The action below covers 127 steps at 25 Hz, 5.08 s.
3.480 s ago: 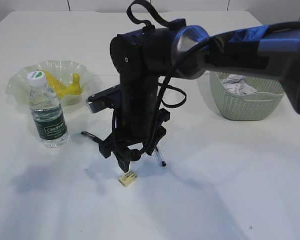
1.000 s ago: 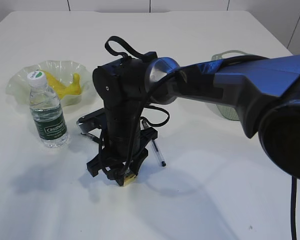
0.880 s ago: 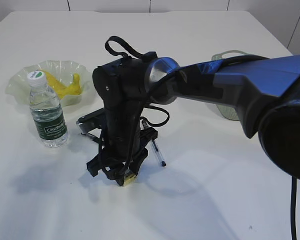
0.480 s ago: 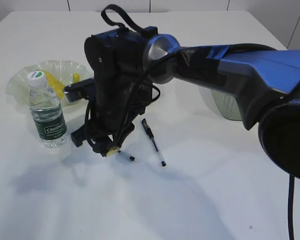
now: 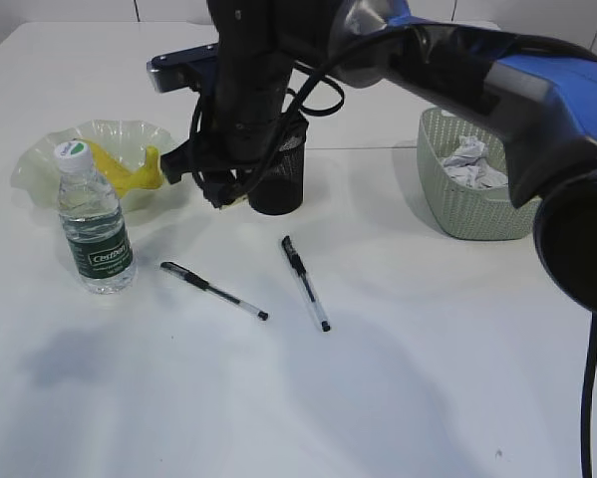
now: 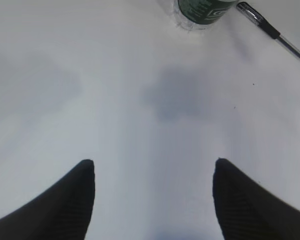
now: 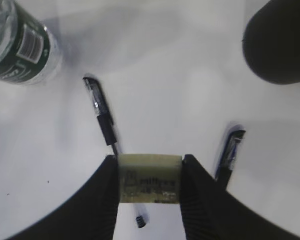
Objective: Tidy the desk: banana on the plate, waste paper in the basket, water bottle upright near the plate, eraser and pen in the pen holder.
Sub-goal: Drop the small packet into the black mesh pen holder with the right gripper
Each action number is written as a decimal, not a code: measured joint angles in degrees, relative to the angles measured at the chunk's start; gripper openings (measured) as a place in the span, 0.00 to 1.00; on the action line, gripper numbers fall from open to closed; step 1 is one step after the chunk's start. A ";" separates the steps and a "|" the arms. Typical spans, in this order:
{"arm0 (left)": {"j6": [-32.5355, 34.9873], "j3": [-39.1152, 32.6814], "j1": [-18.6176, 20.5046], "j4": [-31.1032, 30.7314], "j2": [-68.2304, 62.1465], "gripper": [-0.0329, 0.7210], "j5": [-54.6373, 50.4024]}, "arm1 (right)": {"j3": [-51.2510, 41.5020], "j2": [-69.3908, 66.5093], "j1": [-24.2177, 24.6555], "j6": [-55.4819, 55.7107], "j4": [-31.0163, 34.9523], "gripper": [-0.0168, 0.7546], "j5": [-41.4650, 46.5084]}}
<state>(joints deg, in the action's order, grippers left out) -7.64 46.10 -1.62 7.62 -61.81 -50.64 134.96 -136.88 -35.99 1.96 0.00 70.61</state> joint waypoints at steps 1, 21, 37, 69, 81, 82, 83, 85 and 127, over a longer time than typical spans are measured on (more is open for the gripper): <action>0.00 0.00 0.00 0.00 0.00 0.73 0.00 | 0.72 0.00 0.60 0.00 0.00 0.38 0.16; 0.00 0.00 0.00 0.00 0.00 0.72 0.11 | 3.63 0.00 6.01 0.04 -3.96 0.38 -9.74; 0.00 0.00 0.00 0.00 0.00 0.72 0.18 | 3.63 -0.14 11.05 -9.32 1.40 0.38 -13.68; 0.00 0.00 0.00 -0.03 0.00 0.71 0.18 | 3.63 -4.94 12.35 -22.79 9.85 0.38 -23.75; 0.00 0.00 0.00 -0.03 0.00 0.71 0.18 | 3.63 -4.94 12.35 -23.03 8.69 0.39 -25.89; 0.00 0.00 0.00 -0.03 0.00 0.71 0.18 | 3.63 -4.94 12.35 -23.03 8.69 0.39 -25.89; 0.00 0.00 0.00 -0.03 0.00 0.71 0.18 | 3.63 -4.94 12.35 -23.03 8.69 0.40 -25.89; 0.00 0.00 0.00 -0.03 0.00 0.71 0.18 | 3.63 -4.94 12.35 -23.03 8.69 0.42 -25.89; 0.00 0.00 0.00 -0.03 0.00 0.70 -1.64 | 14.60 -2.49 11.40 -1.17 3.13 0.51 1.13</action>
<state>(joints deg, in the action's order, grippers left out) -7.64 46.10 -1.62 7.59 -61.81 -52.29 149.55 -139.36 -24.59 0.79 3.13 71.73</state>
